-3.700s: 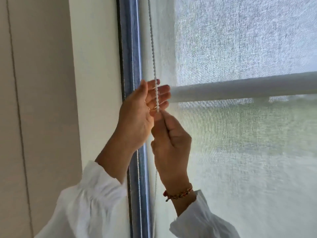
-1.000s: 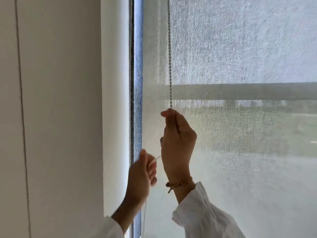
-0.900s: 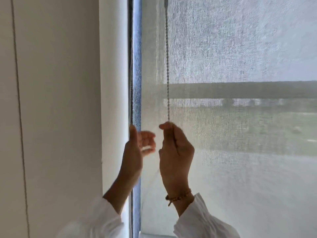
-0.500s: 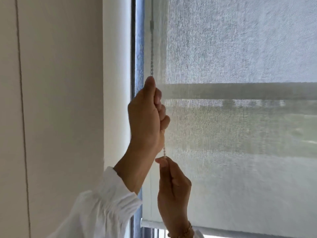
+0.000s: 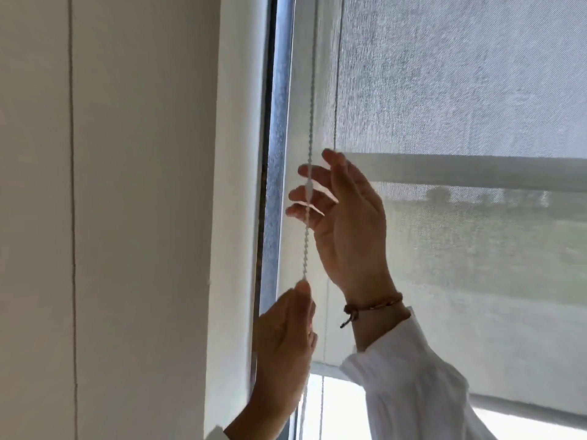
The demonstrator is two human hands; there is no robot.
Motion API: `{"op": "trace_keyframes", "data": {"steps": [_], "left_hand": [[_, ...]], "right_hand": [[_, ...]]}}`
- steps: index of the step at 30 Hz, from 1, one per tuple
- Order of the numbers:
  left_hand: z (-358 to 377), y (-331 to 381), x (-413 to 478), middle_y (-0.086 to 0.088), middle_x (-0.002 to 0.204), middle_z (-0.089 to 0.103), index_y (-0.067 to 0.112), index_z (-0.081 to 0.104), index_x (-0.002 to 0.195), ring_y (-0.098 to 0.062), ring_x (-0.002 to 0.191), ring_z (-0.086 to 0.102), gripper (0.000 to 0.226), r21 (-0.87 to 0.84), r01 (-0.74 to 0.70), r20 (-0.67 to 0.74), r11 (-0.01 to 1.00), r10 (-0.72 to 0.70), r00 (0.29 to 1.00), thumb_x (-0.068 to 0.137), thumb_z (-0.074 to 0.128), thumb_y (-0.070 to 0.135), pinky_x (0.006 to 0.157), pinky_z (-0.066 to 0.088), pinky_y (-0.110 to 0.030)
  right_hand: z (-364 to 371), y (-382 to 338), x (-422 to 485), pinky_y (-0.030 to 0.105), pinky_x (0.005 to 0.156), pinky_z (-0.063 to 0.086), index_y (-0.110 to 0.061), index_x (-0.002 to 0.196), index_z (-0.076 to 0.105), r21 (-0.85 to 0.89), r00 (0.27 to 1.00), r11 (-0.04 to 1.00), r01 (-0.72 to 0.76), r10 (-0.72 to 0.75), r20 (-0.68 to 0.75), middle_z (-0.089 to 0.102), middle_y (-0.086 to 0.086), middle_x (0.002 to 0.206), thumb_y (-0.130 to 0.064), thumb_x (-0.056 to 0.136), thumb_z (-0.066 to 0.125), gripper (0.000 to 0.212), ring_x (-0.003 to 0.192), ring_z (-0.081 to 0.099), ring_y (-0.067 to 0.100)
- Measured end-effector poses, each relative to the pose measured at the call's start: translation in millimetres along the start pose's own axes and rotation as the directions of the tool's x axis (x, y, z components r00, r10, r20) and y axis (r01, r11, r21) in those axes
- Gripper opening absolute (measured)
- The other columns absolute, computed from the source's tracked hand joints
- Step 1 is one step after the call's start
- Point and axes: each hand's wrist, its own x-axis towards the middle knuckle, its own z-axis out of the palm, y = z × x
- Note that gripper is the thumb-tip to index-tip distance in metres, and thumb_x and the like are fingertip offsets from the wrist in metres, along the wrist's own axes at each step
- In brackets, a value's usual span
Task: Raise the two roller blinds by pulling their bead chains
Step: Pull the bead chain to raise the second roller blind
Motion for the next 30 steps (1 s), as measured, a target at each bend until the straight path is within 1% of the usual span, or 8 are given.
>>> {"op": "trace_keyframes", "data": {"steps": [4,10,12,14,17,21,24,30], "left_hand": [[-8,-26,-15,0.01,0.04,0.025,0.024,0.034,0.043,-0.005,0.039,0.018,0.049,0.13,0.054,-0.016,0.99,-0.052,0.999,0.07,0.061,0.055,0.041,0.014,-0.022],[-12,-29,19,0.005,0.036,0.035,0.018,0.043,0.042,-0.011,0.034,0.034,0.058,-0.044,0.213,-0.052,0.976,-0.215,0.975,0.096,0.035,0.034,0.04,0.034,-0.02],[-10,-15,43,0.0,0.053,0.058,0.013,0.057,0.062,-0.014,0.055,0.059,0.049,-0.021,0.179,-0.069,0.984,-0.18,0.981,0.097,0.03,0.033,0.063,0.052,-0.025],[-4,6,65,-0.005,0.086,0.068,0.013,0.061,0.087,-0.018,0.088,0.065,0.036,0.005,0.133,-0.05,0.991,-0.133,0.99,0.098,0.031,0.03,0.086,0.05,-0.028],[9,42,91,-0.006,0.103,0.065,0.014,0.059,0.1,-0.017,0.102,0.061,0.029,-0.006,0.038,0.062,0.999,-0.037,0.997,0.098,0.031,0.024,0.092,0.046,-0.025],[30,77,105,-0.001,0.085,0.067,0.014,0.059,0.099,-0.011,0.074,0.065,0.028,-0.075,0.026,0.235,0.997,-0.008,0.972,0.098,0.033,0.025,0.066,0.053,-0.022],[48,77,100,0.011,0.05,0.044,0.015,0.062,0.085,-0.002,0.039,0.034,0.027,-0.09,-0.057,0.129,0.994,0.068,0.989,0.097,0.039,0.022,0.035,0.029,-0.015],[52,70,94,0.011,0.038,0.03,0.016,0.05,0.063,-0.002,0.033,0.019,0.034,-0.136,-0.173,0.012,0.975,0.177,0.984,0.096,0.041,0.016,0.033,0.016,-0.012]], "right_hand": [[5,10,0,0.013,0.033,0.021,-0.017,0.075,0.065,-0.217,0.993,0.976,-0.025,-0.001,-0.118,0.031,-0.007,0.042,-0.022,0.095,0.048,0.027,0.032,0.023,0.005],[-29,34,-13,0.023,0.049,0.026,-0.028,0.07,0.063,-0.471,0.937,0.872,0.135,-0.267,-0.225,0.039,-0.013,0.039,-0.022,0.092,0.049,0.027,0.039,0.031,0.003],[-36,41,-19,0.025,0.049,0.026,-0.031,0.07,0.063,-0.504,0.925,0.851,0.144,-0.297,-0.236,0.04,-0.013,0.04,-0.028,0.088,0.048,0.023,0.039,0.031,0.005],[-40,52,-30,0.025,0.05,0.027,-0.033,0.07,0.063,-0.517,0.925,0.844,0.143,-0.299,-0.233,0.043,-0.015,0.041,-0.03,0.086,0.048,0.022,0.04,0.031,0.003],[-44,74,-51,0.026,0.048,0.028,-0.034,0.073,0.062,-0.534,0.93,0.833,0.141,-0.297,-0.217,0.045,-0.017,0.043,-0.038,0.083,0.047,0.019,0.041,0.03,0.004],[-53,93,-72,0.021,0.043,0.027,-0.029,0.078,0.061,-0.644,0.922,0.747,0.166,-0.35,-0.168,0.041,-0.015,0.044,-0.035,0.086,0.044,0.02,0.04,0.029,0.006],[-52,98,-79,0.015,0.045,0.028,-0.027,0.08,0.06,-0.668,0.921,0.711,0.221,-0.377,-0.097,0.043,-0.018,0.047,-0.03,0.088,0.043,0.019,0.042,0.03,0.001],[-59,98,-63,0.027,0.048,0.03,-0.023,0.07,0.065,-0.44,0.965,0.895,0.074,-0.176,-0.196,0.042,-0.01,0.046,-0.058,0.084,0.046,0.042,0.044,0.036,0.011]]}}
